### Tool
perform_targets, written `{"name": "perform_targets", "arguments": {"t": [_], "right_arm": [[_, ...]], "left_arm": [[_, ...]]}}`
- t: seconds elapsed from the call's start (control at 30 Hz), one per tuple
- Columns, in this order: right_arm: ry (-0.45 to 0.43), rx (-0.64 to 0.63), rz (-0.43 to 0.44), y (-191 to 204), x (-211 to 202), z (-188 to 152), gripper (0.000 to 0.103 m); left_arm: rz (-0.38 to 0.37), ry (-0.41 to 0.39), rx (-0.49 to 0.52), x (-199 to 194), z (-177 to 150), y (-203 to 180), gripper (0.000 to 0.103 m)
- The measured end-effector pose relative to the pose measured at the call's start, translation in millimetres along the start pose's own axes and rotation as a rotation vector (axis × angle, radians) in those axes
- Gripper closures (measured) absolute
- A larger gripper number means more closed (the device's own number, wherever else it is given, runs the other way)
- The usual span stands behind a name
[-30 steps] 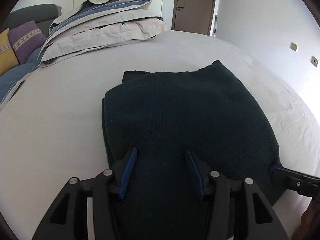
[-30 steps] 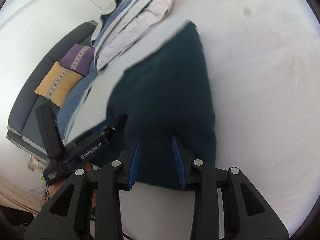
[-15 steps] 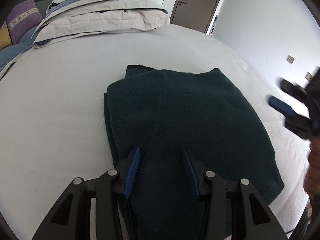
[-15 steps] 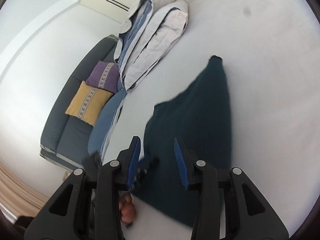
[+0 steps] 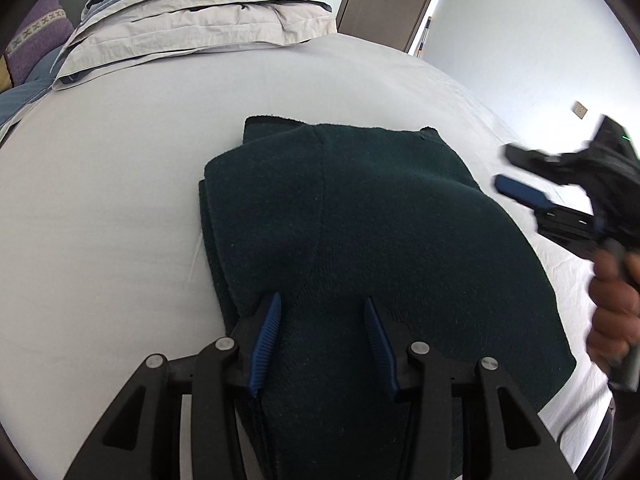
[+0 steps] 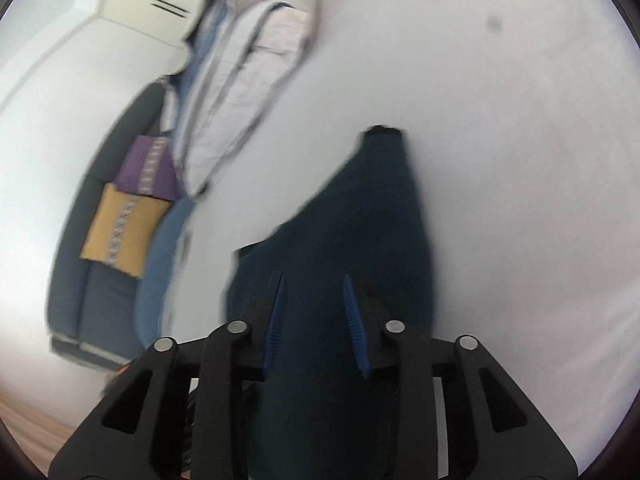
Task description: Fold small clothes
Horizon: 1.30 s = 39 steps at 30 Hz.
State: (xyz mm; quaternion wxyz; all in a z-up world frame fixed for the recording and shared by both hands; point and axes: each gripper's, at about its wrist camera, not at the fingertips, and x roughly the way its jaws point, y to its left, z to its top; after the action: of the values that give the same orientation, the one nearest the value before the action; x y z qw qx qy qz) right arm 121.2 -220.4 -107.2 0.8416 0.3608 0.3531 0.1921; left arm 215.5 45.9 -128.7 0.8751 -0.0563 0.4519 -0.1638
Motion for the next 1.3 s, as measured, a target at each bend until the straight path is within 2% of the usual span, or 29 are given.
{"name": "perform_targets", "arguments": {"t": [0.07, 0.13, 0.17, 0.2, 0.27, 0.33, 0.47, 0.6, 0.7, 0.8, 0.83, 0.87, 0.9, 1.03, 1.17, 1.23, 1.3], "right_arm": [[0.001, -0.036, 0.050, 16.6, -12.1, -19.9, 0.067], [0.056, -0.062, 0.099, 25.4, -6.9, -37.6, 0.062], [0.105, -0.072, 0.077, 23.3, 2.8, -49.2, 0.054], [0.120, -0.084, 0.041, 18.4, 9.6, -58.3, 0.052], [0.065, -0.139, 0.051, 13.5, 5.6, -72.4, 0.054], [0.065, -0.161, 0.036, 17.0, 1.2, -75.0, 0.054], [0.059, -0.110, 0.010, 20.3, -27.8, -80.1, 0.053], [-0.001, -0.111, -0.022, 16.3, -67.8, -86.7, 0.044], [-0.029, -0.074, -0.059, -2.6, -88.0, -83.8, 0.037], [-0.026, -0.019, -0.093, -23.3, -98.6, -77.4, 0.037], [-0.024, -0.015, -0.103, -29.6, -102.1, -75.9, 0.034], [-0.019, -0.006, -0.115, -36.6, -103.5, -73.8, 0.024], [-0.015, 0.003, -0.122, -41.5, -103.8, -72.1, 0.016], [0.048, 0.043, -0.138, -58.9, -84.1, -64.3, 0.016], [0.106, 0.023, -0.120, -61.9, -63.7, -59.4, 0.016], [0.136, 0.017, -0.097, -59.1, -55.7, -56.8, 0.021], [0.180, 0.020, -0.071, -58.6, -46.2, -55.0, 0.033]], "left_arm": [[0.004, -0.001, 0.004, -0.3, -0.7, -1.0, 0.056], [0.009, -0.002, 0.007, -0.8, -1.0, -2.4, 0.056], [0.011, -0.002, 0.008, -1.0, -1.3, -2.7, 0.056], [0.011, -0.001, 0.009, -1.0, -1.8, -2.8, 0.056], [0.014, -0.004, 0.014, -0.5, -3.4, -3.1, 0.056], [0.017, -0.005, 0.015, -0.8, -4.1, -3.5, 0.056], [0.015, -0.006, 0.014, 0.8, -3.0, -0.4, 0.056], [0.017, -0.014, 0.011, 0.0, -3.0, -1.4, 0.056], [-0.035, -0.039, -0.024, -14.3, -3.5, 2.8, 0.057], [-0.070, -0.063, -0.074, -42.1, -6.3, 12.4, 0.053], [-0.059, -0.082, -0.097, -52.6, -8.1, 18.7, 0.043], [-0.050, -0.097, -0.116, -60.0, -9.6, 25.5, 0.038], [-0.051, -0.095, -0.136, -63.1, -10.7, 33.5, 0.038], [-0.093, 0.001, -0.239, -48.9, -14.4, 63.7, 0.038], [-0.216, 0.084, -0.295, -28.5, -9.9, 66.3, 0.038], [-0.222, 0.110, -0.314, -19.0, -7.6, 67.8, 0.038], [-0.249, 0.132, -0.345, -11.9, -4.9, 73.1, 0.038]]}}
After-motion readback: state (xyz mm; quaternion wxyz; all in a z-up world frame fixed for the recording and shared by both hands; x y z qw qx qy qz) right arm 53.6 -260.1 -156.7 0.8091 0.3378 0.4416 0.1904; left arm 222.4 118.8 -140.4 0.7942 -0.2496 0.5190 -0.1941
